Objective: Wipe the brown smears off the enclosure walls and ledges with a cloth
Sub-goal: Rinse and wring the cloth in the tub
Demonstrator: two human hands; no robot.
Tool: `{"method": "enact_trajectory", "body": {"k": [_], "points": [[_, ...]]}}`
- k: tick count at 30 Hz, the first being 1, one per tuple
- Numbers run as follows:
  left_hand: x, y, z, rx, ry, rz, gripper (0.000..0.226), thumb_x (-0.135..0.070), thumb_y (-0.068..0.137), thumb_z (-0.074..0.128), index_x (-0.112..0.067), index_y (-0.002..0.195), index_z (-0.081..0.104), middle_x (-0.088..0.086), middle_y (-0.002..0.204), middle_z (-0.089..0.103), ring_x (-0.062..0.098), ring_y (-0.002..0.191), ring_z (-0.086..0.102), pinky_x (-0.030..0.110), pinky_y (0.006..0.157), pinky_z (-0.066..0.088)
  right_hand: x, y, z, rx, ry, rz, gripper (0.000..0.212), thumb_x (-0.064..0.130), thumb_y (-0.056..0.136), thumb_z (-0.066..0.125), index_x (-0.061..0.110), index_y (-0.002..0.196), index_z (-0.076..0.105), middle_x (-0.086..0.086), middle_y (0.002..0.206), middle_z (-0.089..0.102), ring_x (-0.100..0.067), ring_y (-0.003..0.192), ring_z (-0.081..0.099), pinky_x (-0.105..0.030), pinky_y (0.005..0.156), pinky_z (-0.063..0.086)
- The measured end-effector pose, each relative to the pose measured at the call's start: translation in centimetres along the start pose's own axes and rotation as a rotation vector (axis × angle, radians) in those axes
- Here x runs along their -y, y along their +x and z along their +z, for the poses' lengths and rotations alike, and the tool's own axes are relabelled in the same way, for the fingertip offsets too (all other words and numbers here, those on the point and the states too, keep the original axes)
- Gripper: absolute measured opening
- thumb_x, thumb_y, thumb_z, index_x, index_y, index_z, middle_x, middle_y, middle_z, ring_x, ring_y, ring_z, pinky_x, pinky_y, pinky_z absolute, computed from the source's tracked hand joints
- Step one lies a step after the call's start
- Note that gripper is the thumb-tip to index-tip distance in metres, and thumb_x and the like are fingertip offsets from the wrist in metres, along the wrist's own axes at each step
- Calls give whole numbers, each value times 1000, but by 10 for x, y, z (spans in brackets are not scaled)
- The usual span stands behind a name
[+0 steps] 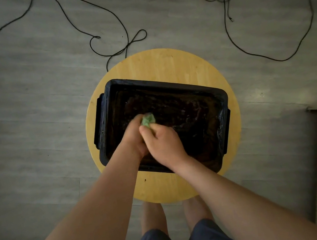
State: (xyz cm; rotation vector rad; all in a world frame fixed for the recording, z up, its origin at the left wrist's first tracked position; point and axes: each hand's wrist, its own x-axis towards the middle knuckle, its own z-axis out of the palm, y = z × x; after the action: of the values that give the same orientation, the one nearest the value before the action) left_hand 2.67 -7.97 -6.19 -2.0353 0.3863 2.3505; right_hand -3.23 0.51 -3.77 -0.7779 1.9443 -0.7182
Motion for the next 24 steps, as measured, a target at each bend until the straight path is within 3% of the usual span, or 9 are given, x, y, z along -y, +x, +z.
{"method": "enact_trajectory", "body": {"k": [2, 4, 6, 9, 11, 15, 18, 21, 24], "points": [[-5, 3, 2, -52, 228, 78, 31, -15, 106, 48, -14, 75, 54, 2, 67, 52, 16, 62, 52, 27, 58, 48, 5, -4, 2, -67, -110, -142, 50, 37, 105, 43, 20, 59, 49, 5, 53, 53, -16, 52, 57, -34, 48, 44], [-7, -1, 11, -37, 469, 123, 27, -6, 108, 40, -9, 91, 60, 3, 91, 58, 25, 87, 58, 23, 77, 52, 0, 1, 4, -144, -190, -197, 51, 33, 105, 40, 24, 55, 48, 5, 50, 51, -17, 48, 54, -30, 46, 41], [-5, -10, 17, -91, 585, 174, 26, -19, 110, 38, -12, 115, 63, 3, 119, 62, 30, 114, 61, 28, 97, 50, -7, 10, 4, -211, -241, -184, 54, 33, 104, 37, 19, 57, 59, 2, 53, 56, -18, 48, 56, -29, 46, 43], [4, -9, 16, 18, 73, 98, 29, -14, 107, 43, -3, 109, 70, 15, 107, 71, 28, 96, 71, 35, 89, 58, -26, 34, -7, -222, -449, -84, 56, 33, 107, 34, 15, 64, 66, -4, 59, 63, -24, 51, 60, -28, 48, 42], [7, -9, 13, 90, -16, 123, 32, -1, 104, 41, 5, 119, 68, 20, 111, 73, 30, 101, 72, 38, 88, 61, -43, 49, -16, -222, -608, -7, 53, 34, 108, 32, 14, 77, 69, -9, 73, 69, -29, 63, 66, -30, 51, 46], [7, -6, 13, 23, 17, 174, 27, -13, 102, 56, -9, 128, 58, 17, 125, 66, 34, 116, 65, 53, 97, 58, -62, 59, -16, -377, -351, 359, 49, 39, 111, 30, 2, 130, 56, -24, 133, 53, -42, 118, 55, -45, 90, 47], [6, -2, 12, -177, 45, 166, 52, -29, 97, 67, -32, 140, 37, 8, 126, 55, 29, 114, 58, 56, 87, 60, -59, 57, 3, -219, -102, 644, 59, 45, 110, 24, 6, 153, 34, -22, 152, 35, -42, 135, 40, -49, 113, 36], [8, 4, 13, -166, -14, 70, 49, -37, 98, 66, -23, 140, 47, 10, 121, 65, 31, 108, 65, 52, 83, 61, -42, 42, 7, 84, 60, 522, 41, 34, 110, 28, 11, 117, 61, -11, 117, 63, -30, 109, 60, -38, 92, 49], [1, 0, 9, -60, -28, -14, 36, -42, 98, 65, -11, 116, 72, 10, 96, 79, 27, 95, 73, 40, 82, 58, -20, 15, -1, 121, 36, 255, 39, 34, 108, 39, 18, 84, 64, -3, 79, 66, -18, 71, 63, -33, 57, 46]]}}
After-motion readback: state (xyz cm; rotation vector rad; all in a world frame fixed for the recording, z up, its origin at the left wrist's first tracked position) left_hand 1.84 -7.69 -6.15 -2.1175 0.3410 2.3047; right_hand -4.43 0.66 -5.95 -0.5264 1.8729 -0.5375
